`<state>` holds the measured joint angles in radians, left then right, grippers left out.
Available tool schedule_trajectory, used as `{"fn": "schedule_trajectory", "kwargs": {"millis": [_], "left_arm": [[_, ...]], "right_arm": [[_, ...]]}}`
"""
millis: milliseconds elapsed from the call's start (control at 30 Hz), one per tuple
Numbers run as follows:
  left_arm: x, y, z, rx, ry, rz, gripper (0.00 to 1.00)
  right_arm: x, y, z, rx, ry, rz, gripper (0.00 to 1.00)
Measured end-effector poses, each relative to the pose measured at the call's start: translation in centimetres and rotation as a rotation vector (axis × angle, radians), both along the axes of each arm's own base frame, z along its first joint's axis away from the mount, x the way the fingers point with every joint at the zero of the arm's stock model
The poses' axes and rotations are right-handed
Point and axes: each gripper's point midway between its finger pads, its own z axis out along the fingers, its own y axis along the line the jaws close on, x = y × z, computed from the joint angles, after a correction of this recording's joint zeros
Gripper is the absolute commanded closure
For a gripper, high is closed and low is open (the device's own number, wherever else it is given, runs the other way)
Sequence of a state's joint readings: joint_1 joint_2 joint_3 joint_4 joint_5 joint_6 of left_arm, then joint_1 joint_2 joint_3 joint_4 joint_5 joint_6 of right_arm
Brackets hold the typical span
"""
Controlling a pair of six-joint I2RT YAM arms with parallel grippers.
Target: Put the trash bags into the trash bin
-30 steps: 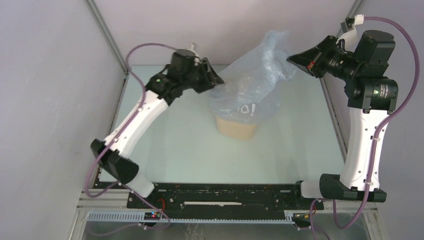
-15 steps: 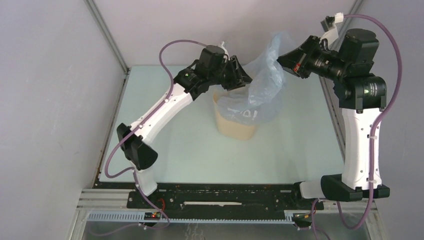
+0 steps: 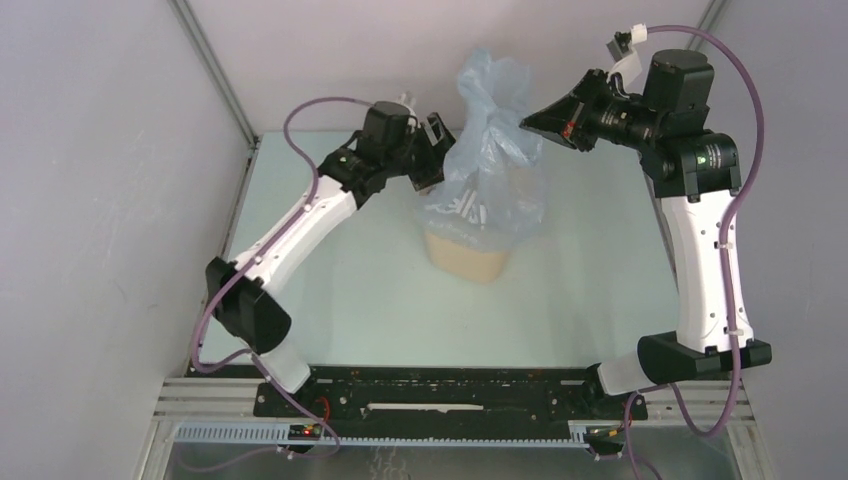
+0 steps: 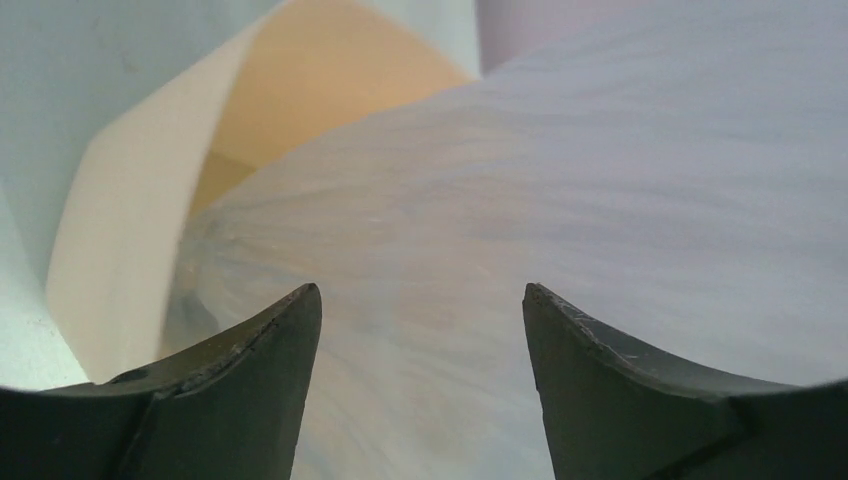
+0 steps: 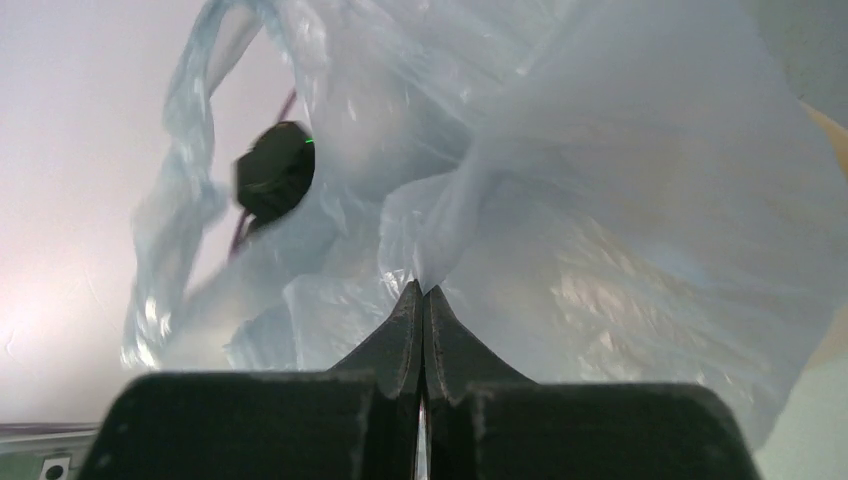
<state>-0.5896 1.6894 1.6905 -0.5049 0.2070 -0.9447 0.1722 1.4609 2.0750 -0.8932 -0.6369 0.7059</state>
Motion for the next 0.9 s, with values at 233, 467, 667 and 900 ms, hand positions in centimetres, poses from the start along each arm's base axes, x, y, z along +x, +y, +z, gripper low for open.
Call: {"fn": "schedule_trajectory", "kwargs": {"millis": [233,467,667,900], "left_arm": [[-3.6,3.3,11.8,-0.044,-0.306,-0.043,0.07],[-9.5,7.5,21.2,-0.173,-0.639,-0.062,0.00],[-13.9,7.8,25.8,-0.279,-0.815,-0.119,0.00],[-13.5,1.6,26.5,-0.267,-0.795,-0.215,0.00]], "right_arm": [[0.0,0.1,0.0,-0.005,-0.004,0.002,1.00],[-0.3,1.5,0.4,-0.003,-0.015,0.041,1.00],[-0.8,2.3,1.0,0.002,-0.031,0.066,1.00],[-0.9,2.3,1.1,0.007,-0.027,0.061,0.99]]}}
